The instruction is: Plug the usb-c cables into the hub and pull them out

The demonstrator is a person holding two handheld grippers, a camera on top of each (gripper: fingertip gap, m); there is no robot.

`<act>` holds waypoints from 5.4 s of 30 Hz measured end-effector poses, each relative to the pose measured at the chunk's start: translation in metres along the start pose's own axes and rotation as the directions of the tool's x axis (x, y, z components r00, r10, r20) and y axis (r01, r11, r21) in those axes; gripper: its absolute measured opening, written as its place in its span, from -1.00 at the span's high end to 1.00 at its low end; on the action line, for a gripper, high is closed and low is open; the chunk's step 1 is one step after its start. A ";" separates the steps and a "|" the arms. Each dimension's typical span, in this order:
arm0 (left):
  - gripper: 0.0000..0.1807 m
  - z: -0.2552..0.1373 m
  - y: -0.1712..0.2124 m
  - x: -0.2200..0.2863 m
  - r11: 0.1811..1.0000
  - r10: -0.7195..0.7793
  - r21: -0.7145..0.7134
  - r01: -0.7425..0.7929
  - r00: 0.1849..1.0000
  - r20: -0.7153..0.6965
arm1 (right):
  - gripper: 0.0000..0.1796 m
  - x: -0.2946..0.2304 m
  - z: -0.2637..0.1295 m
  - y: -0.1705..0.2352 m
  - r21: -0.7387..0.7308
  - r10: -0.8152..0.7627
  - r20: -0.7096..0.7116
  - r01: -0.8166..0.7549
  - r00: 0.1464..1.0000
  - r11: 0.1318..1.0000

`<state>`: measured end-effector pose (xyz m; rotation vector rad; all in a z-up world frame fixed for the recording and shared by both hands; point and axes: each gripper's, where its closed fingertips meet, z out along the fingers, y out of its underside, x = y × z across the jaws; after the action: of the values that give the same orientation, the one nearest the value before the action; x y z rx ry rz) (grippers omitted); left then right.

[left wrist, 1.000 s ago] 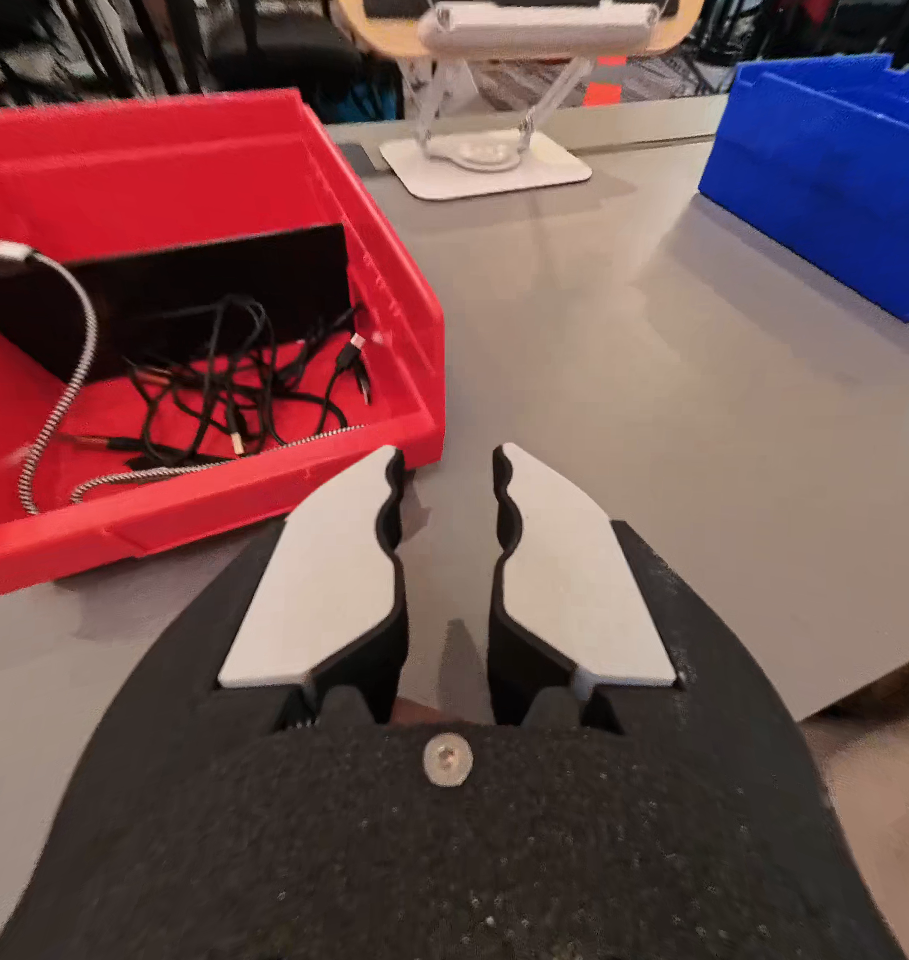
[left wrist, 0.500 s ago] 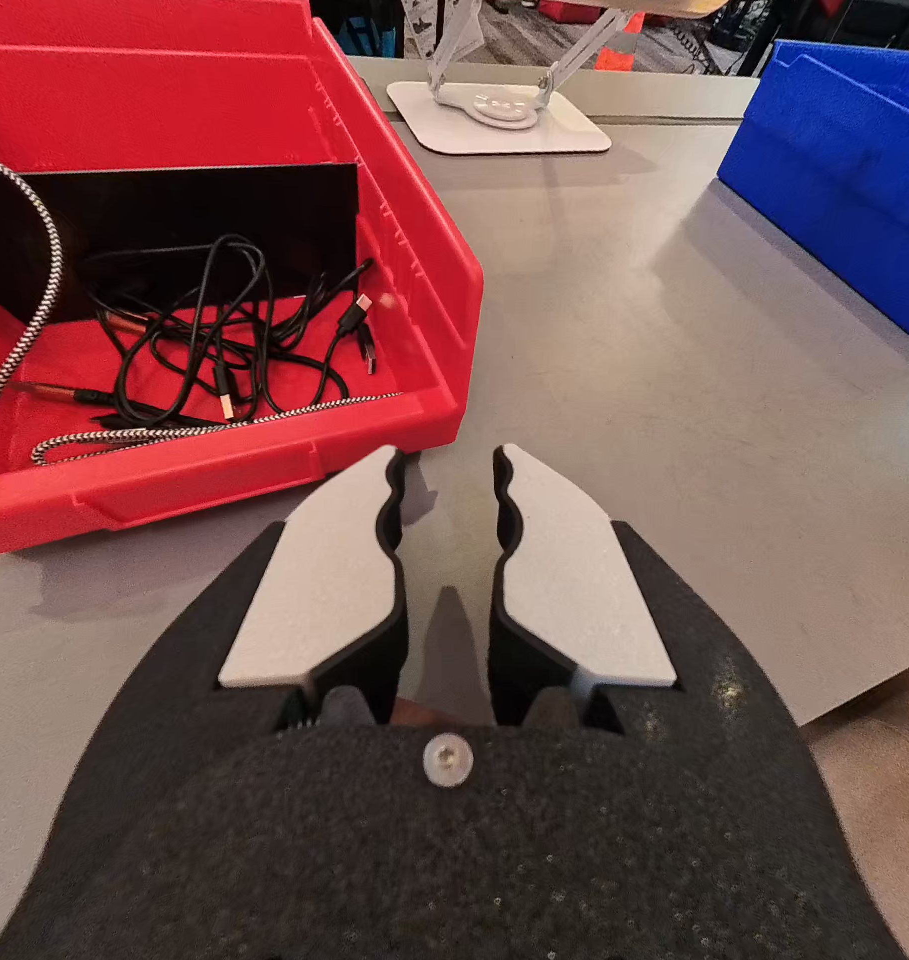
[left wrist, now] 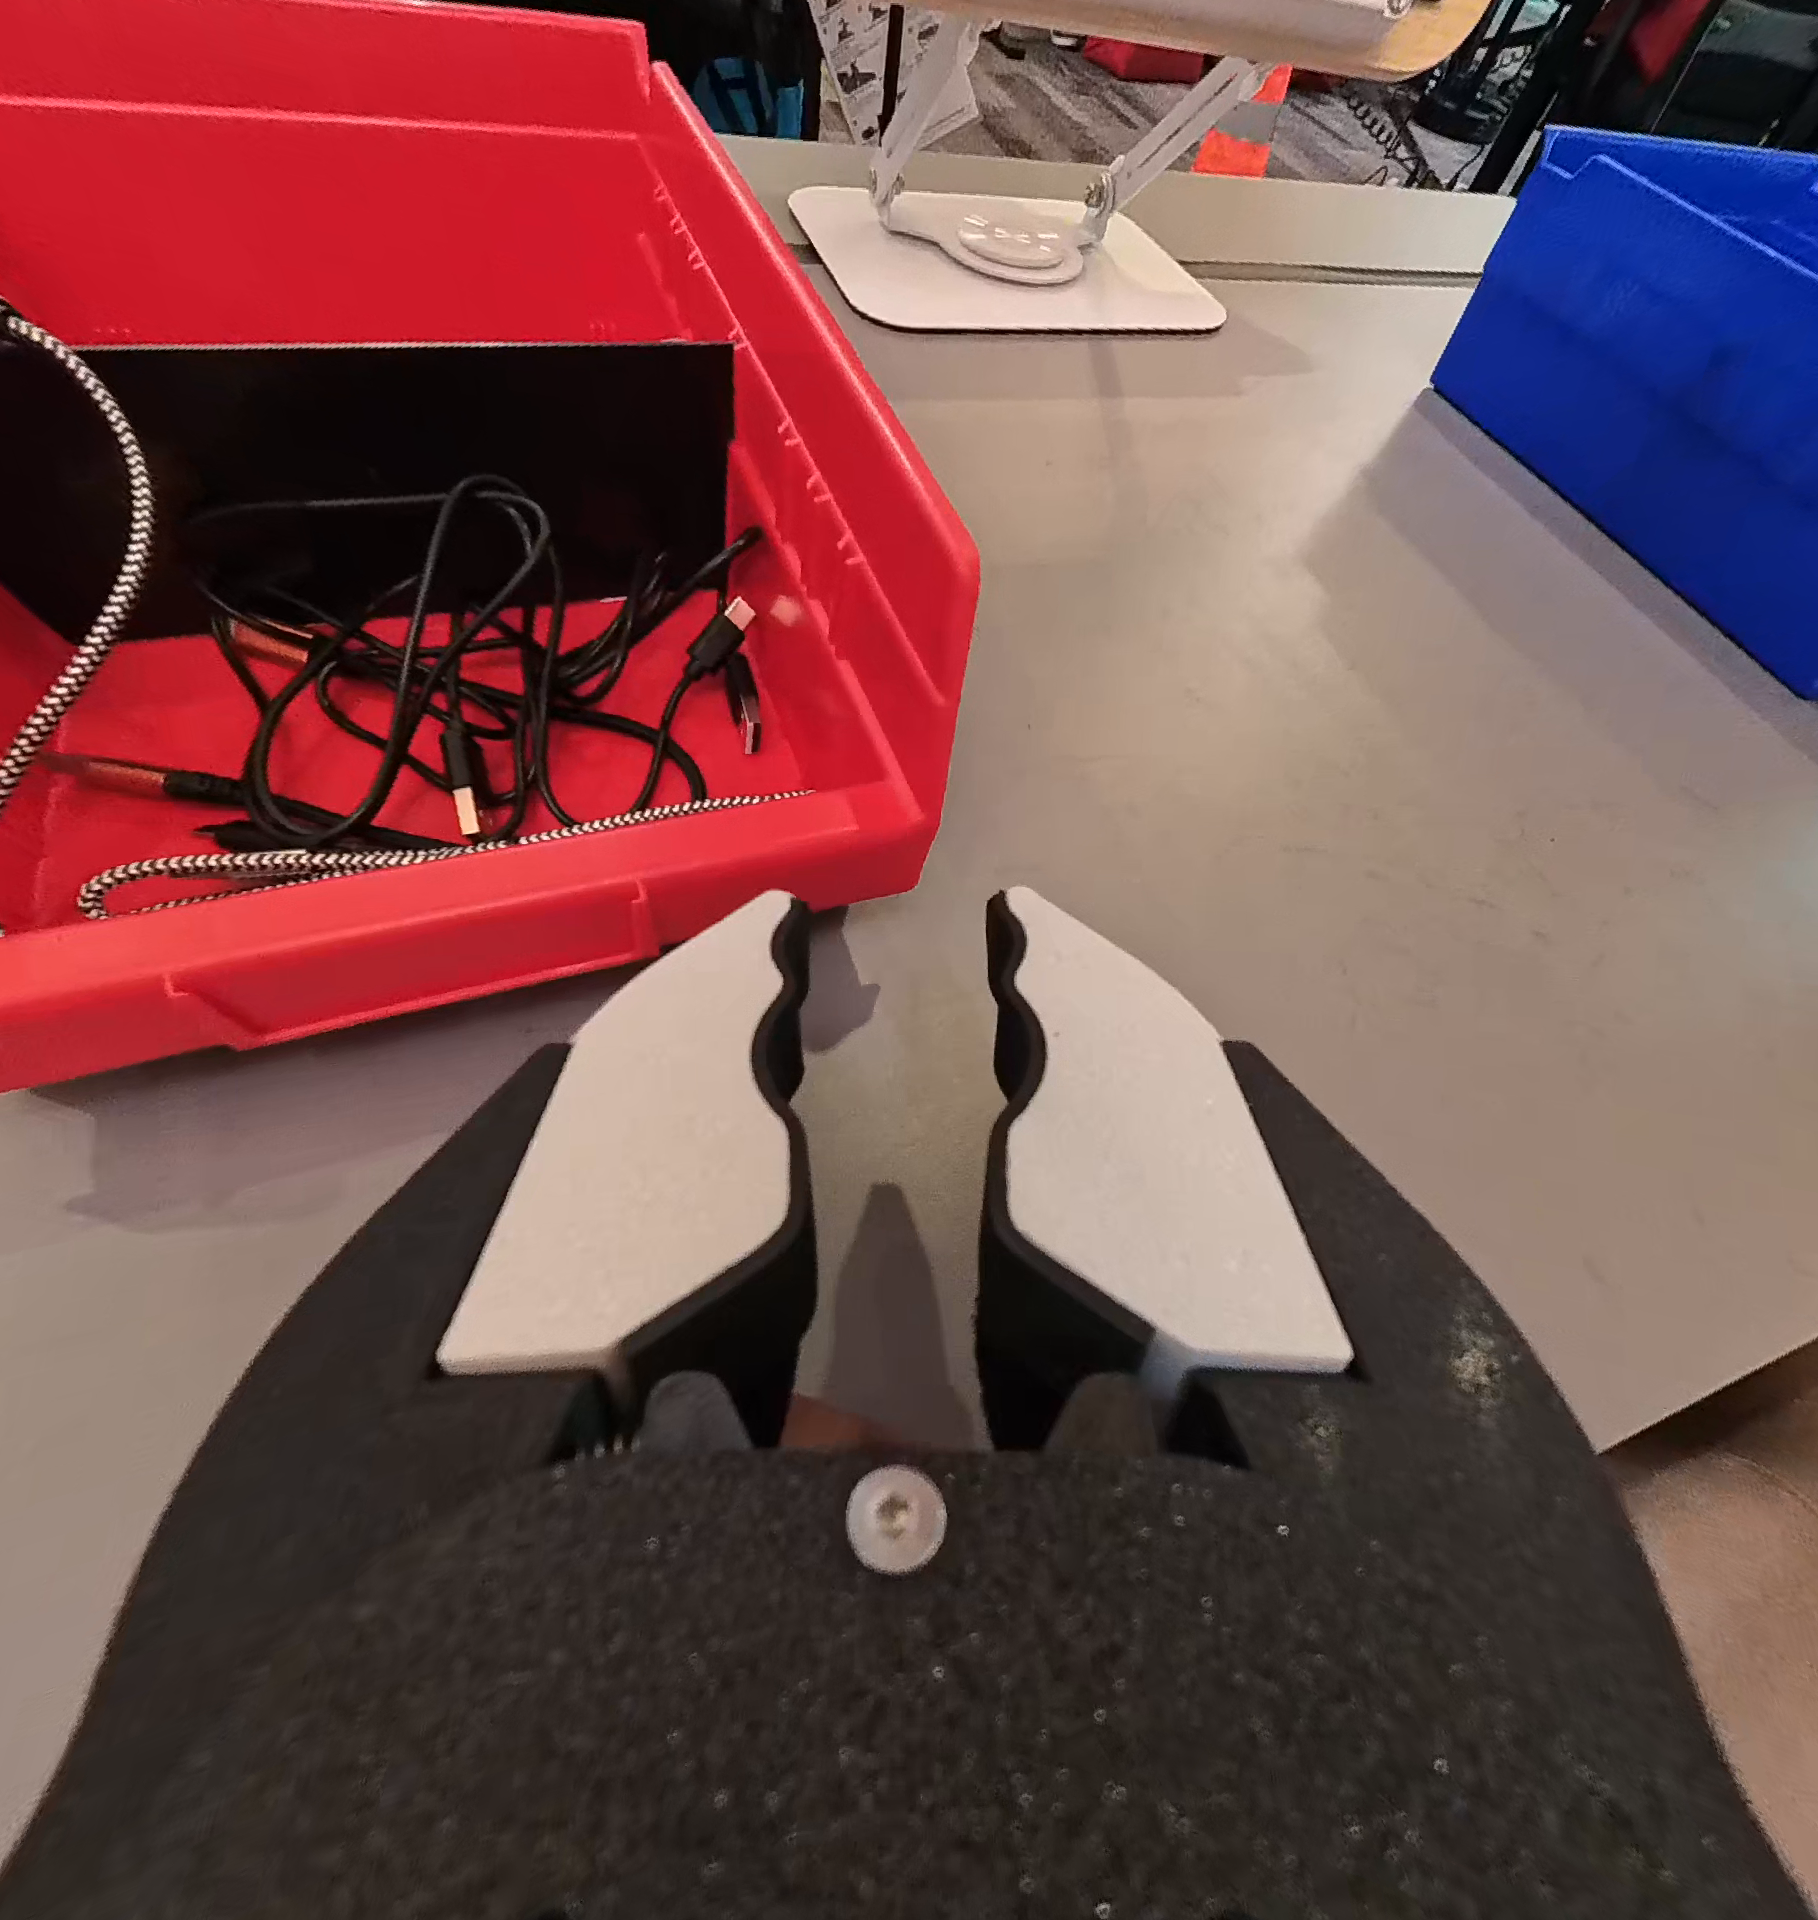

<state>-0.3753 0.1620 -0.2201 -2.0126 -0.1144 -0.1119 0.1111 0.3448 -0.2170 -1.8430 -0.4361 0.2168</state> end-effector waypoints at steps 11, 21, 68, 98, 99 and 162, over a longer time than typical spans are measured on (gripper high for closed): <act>0.65 0.000 0.002 -0.001 1.000 0.021 -0.013 -0.021 1.000 0.015 | 0.82 -0.003 0.000 0.001 -0.008 0.005 0.016 -0.004 1.000 1.000; 0.59 0.001 0.001 0.004 1.000 -0.010 -0.025 0.009 1.000 -0.023 | 0.82 -0.007 0.001 0.001 -0.013 -0.006 0.016 0.006 1.000 1.000; 0.76 0.062 -0.278 -0.191 0.441 0.895 -0.764 -0.471 0.174 0.410 | 0.82 -0.009 0.003 0.005 -0.043 0.077 0.072 -0.074 0.994 0.996; 0.76 0.043 -0.072 0.224 -0.300 0.707 0.120 -0.946 -0.136 0.694 | 0.61 -0.239 -0.062 -0.088 0.351 -0.400 0.801 0.192 0.445 0.916; 0.76 0.041 -0.069 0.227 -0.325 0.696 0.118 -0.938 -0.153 0.701 | 0.61 -0.244 -0.058 -0.086 0.330 -0.385 0.824 0.201 0.415 0.922; 0.46 0.031 -0.054 -0.114 0.941 0.068 -0.336 0.024 0.963 0.261 | 0.90 -0.348 0.128 -0.059 0.808 -0.964 0.085 0.549 0.250 0.214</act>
<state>-0.4945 0.2092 -0.1998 -2.3644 -0.2603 0.1707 -0.2645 0.3329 -0.2255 -0.5447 -1.5719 0.1487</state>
